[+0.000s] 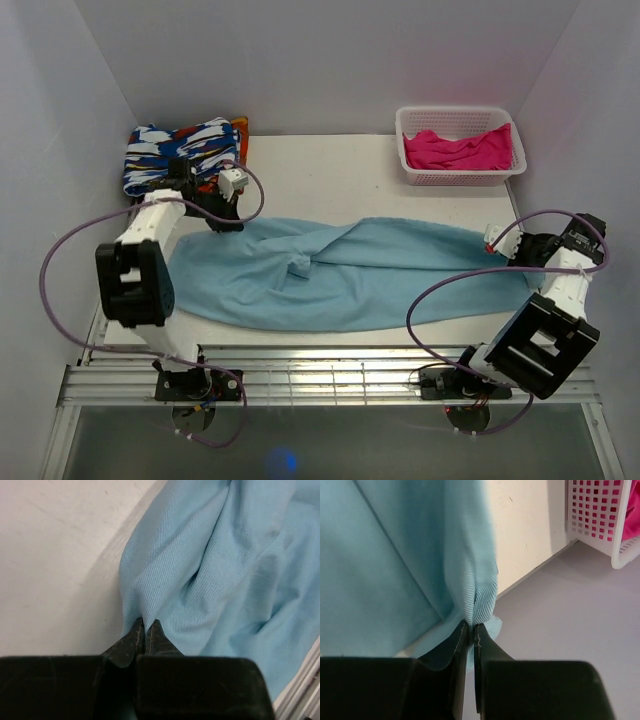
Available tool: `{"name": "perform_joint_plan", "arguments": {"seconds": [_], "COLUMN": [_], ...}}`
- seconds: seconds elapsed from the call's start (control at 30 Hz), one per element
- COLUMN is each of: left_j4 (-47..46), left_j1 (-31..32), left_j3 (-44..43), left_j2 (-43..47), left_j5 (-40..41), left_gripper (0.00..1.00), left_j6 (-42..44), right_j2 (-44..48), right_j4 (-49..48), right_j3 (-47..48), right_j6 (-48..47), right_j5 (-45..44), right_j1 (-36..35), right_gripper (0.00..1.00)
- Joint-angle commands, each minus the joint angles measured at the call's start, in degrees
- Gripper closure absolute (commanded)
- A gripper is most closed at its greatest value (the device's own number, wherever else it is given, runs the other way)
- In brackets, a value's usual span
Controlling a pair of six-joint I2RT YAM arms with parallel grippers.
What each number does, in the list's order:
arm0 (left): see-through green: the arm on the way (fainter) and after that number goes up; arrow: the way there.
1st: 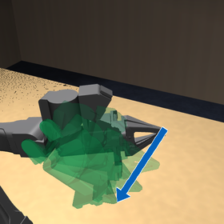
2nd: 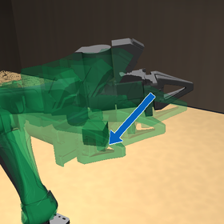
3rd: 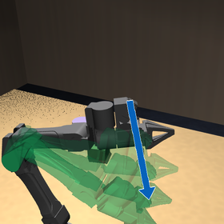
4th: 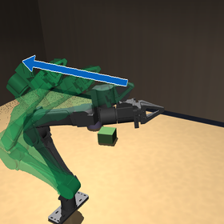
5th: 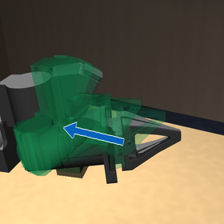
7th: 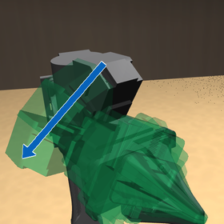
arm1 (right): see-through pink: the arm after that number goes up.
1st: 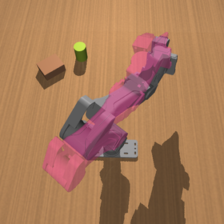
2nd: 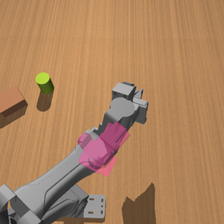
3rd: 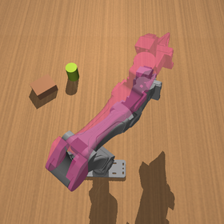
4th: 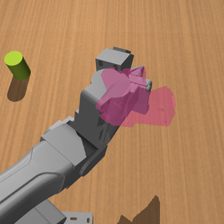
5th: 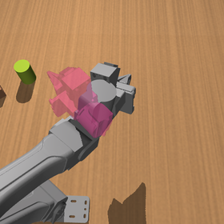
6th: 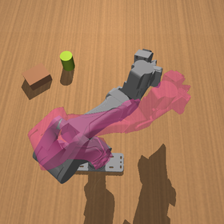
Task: Fold and stack the trousers
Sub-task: Flatten the trousers out
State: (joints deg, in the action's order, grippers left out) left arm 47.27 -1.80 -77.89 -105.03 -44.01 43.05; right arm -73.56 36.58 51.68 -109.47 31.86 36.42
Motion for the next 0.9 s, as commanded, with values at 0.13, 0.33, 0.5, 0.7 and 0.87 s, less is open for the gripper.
{"name": "perform_joint_plan", "arguments": {"seconds": [0.13,0.33,0.5,0.7,0.87], "left_j4": [0.08,4.44,8.44,16.27,19.54], "left_j1": [0.84,7.51,7.52,7.43,6.03], "left_j3": [20.99,43.77,38.28,21.84,3.37], "left_j2": [38.48,44.75,33.33,38.41,31.48], "left_j5": [2.78,13.31,14.92,4.66,0.24], "left_gripper": [1.0,0.91,0.52,0.03,0.05], "left_j6": [13.78,25.42,20.33,15.24,4.95], "right_j2": [0.61,2.19,4.56,5.27,5.53], "right_j4": [2.44,3.85,3.77,3.24,2.97], "right_j3": [1.32,-2.11,-4.57,-6.42,-6.86], "right_j6": [-1.27,-6.1,-10.23,-12.78,-13.31], "right_j5": [-5.4,-6.1,-5.93,-5.75,-5.23], "right_j1": [3.3,3.48,3.48,3.48,3.48], "right_gripper": [0.92,0.92,0.92,0.92,0.92]}}
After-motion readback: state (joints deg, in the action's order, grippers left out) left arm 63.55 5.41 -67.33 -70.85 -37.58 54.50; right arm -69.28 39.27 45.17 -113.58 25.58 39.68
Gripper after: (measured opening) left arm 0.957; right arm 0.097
